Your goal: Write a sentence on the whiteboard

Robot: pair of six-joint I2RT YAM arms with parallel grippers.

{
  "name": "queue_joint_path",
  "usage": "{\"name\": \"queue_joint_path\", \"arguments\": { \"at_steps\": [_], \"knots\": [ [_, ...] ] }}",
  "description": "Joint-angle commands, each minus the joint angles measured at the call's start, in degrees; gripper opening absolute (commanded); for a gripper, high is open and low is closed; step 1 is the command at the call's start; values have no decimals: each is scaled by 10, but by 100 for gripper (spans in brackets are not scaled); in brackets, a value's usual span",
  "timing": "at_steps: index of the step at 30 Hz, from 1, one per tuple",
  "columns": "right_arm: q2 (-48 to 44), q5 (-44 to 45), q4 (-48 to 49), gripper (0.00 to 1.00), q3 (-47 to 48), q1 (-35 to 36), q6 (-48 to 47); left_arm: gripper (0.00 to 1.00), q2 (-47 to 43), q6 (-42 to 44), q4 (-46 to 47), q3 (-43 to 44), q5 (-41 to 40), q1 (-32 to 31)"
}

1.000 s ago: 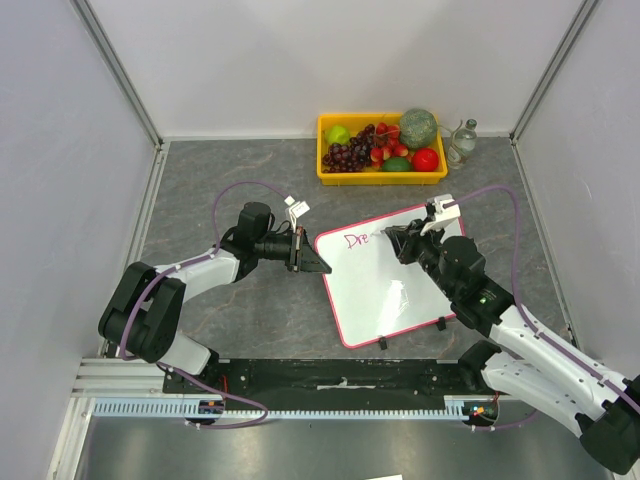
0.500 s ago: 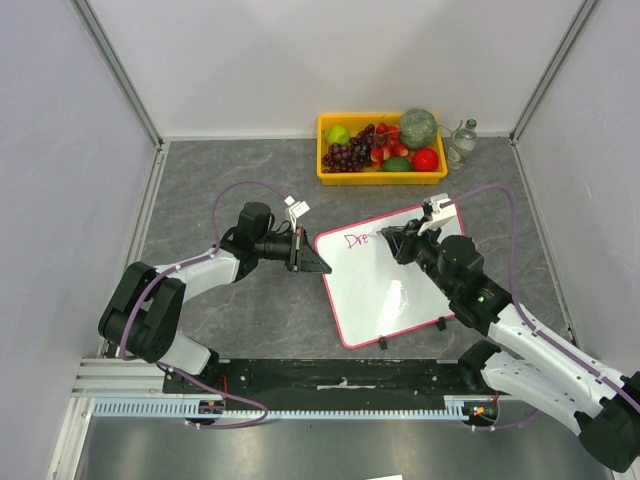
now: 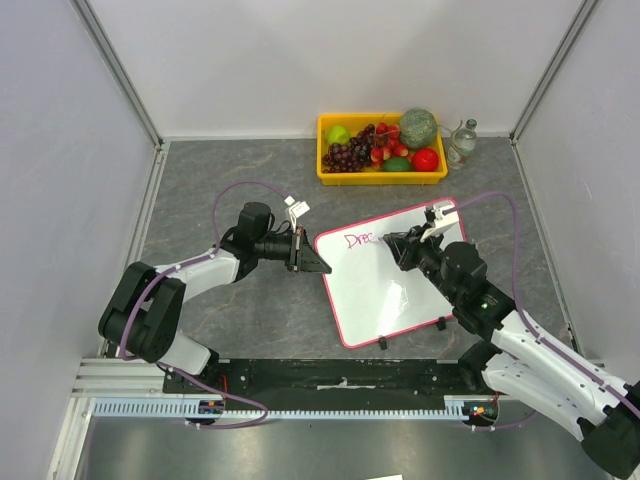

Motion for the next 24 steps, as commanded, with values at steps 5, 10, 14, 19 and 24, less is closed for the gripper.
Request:
{"name": "queue_joint_path", "arguments": {
  "at_steps": [5, 10, 14, 19, 24],
  "knots": [
    [9, 43, 13, 0, 3, -2, 3, 2, -3, 73, -24, -9, 0, -9],
    [20, 56, 33, 0, 11, -2, 3, 2, -5, 74, -24, -10, 0, -9],
    [29, 61, 40, 0, 20, -2, 3, 2, -4, 75, -25, -8, 1, -10],
    [31, 62, 40, 0, 25, -2, -3, 2, -3, 75, -25, -7, 1, -11],
    [25, 49, 28, 0, 16, -2, -6, 2, -1, 75, -25, -8, 1, -11]
  ]
}}
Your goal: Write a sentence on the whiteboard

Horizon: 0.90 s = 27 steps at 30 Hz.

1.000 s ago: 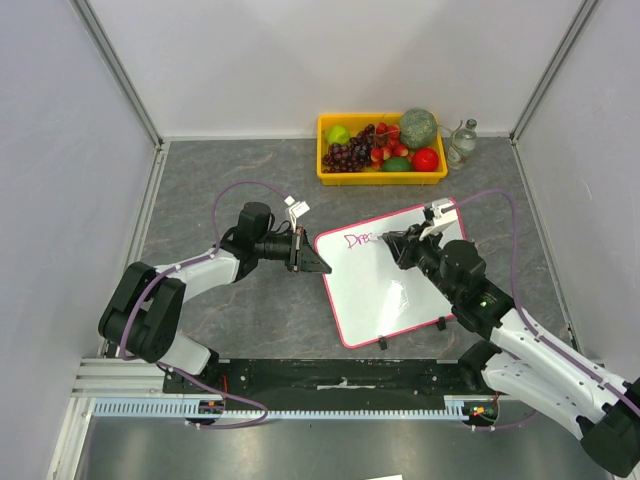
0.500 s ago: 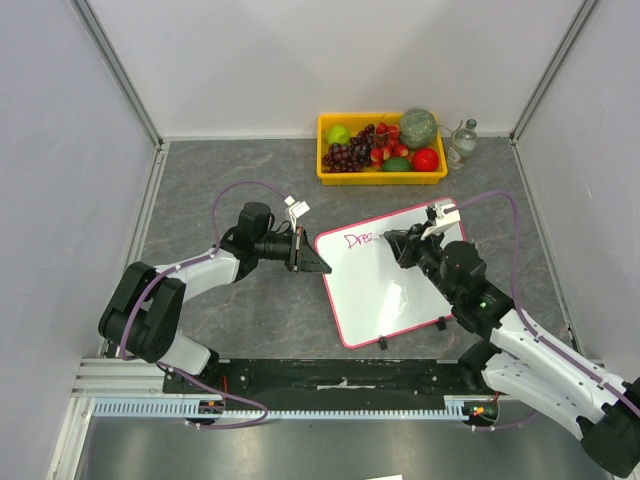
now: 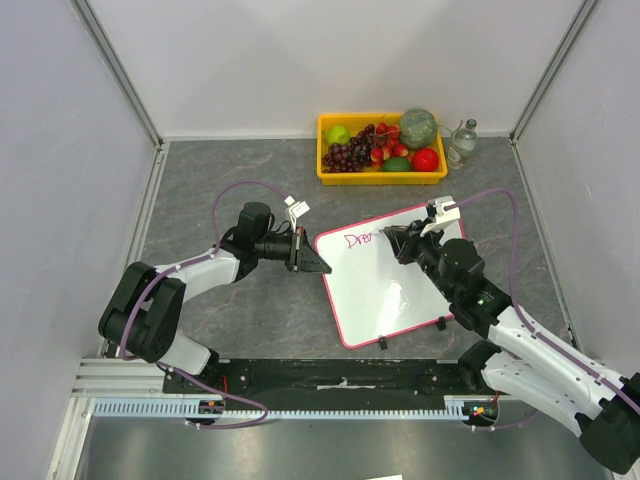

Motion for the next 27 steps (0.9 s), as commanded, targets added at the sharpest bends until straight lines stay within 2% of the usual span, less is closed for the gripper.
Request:
{"name": "queue_joint_path", "arguments": {
  "at_steps": [1, 20, 27],
  "knots": [
    [-1, 12, -10, 0, 7, -2, -12, 2, -3, 75, -24, -7, 1, -9],
    [-47, 8, -58, 0, -23, -2, -14, 2, -2, 75, -25, -9, 0, -9],
    [-40, 13, -50, 0, 10, -2, -14, 2, -5, 74, -26, -10, -1, -10]
  ]
}}
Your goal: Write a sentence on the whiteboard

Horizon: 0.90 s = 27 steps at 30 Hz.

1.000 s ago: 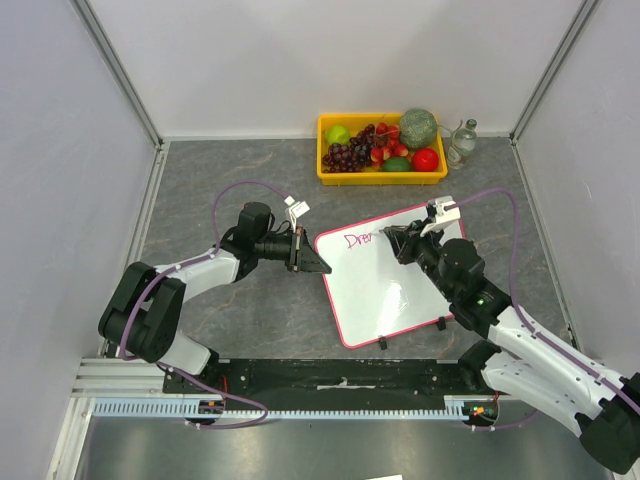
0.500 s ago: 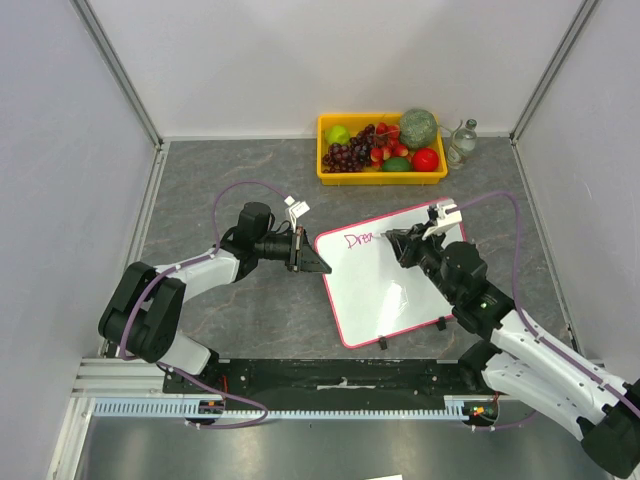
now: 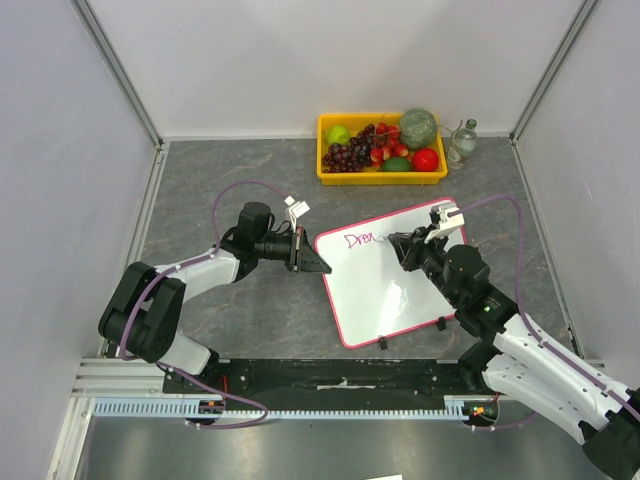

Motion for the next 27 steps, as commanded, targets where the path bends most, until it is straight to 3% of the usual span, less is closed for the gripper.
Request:
{"name": "queue_joint_path", "arguments": {
  "at_steps": [1, 11, 27],
  "knots": [
    [9, 17, -5, 0, 34, -2, -12, 2, -5, 74, -25, -9, -1, -9],
    [26, 26, 8, 0, 74, -2, -21, 2, -5, 75, -25, -9, -1, -10],
    [48, 25, 15, 0, 36, -5, -23, 2, -5, 75, -24, -11, -1, -9]
  ]
}}
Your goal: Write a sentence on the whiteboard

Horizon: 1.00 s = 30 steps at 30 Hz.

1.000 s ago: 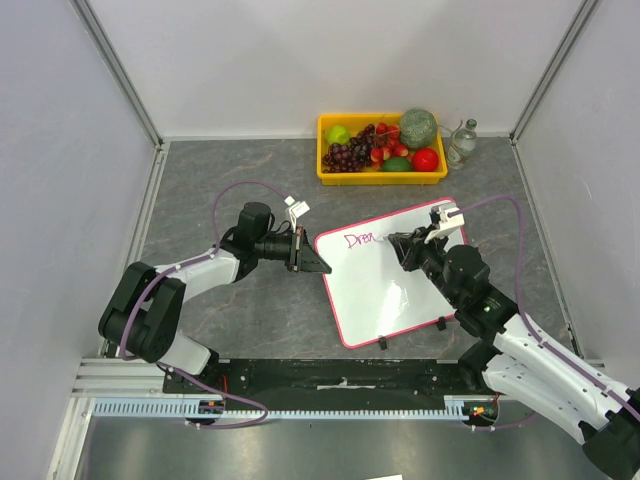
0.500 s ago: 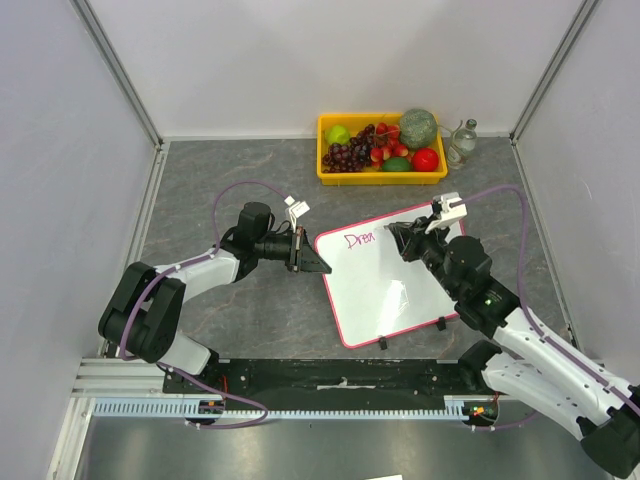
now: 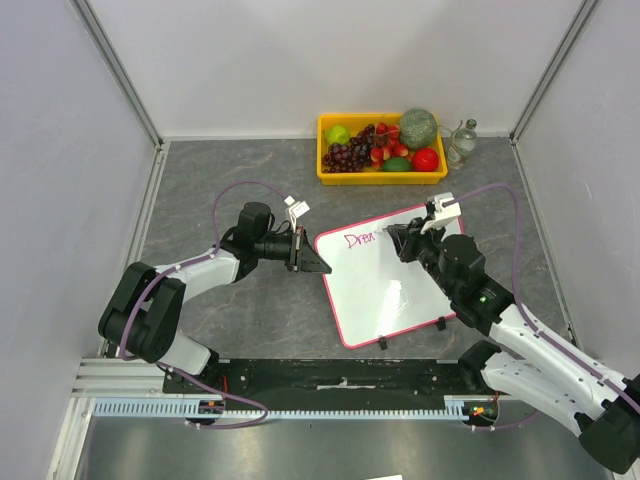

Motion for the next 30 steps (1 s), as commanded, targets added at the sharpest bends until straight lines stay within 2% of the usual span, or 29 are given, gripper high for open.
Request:
{"name": "queue_joint_path", "arguments": {
  "at_steps": [1, 16, 30],
  "knots": [
    [0, 8, 20, 0, -13, -3, -7, 2, -6, 75, -24, -12, -1, -10],
    [-44, -6, -11, 0, -47, -4, 0, 2, -7, 75, -24, -10, -1, -10],
    [-14, 19, 14, 0, -21, -4, -6, 2, -8, 73, -26, -10, 0, -10]
  ]
}}
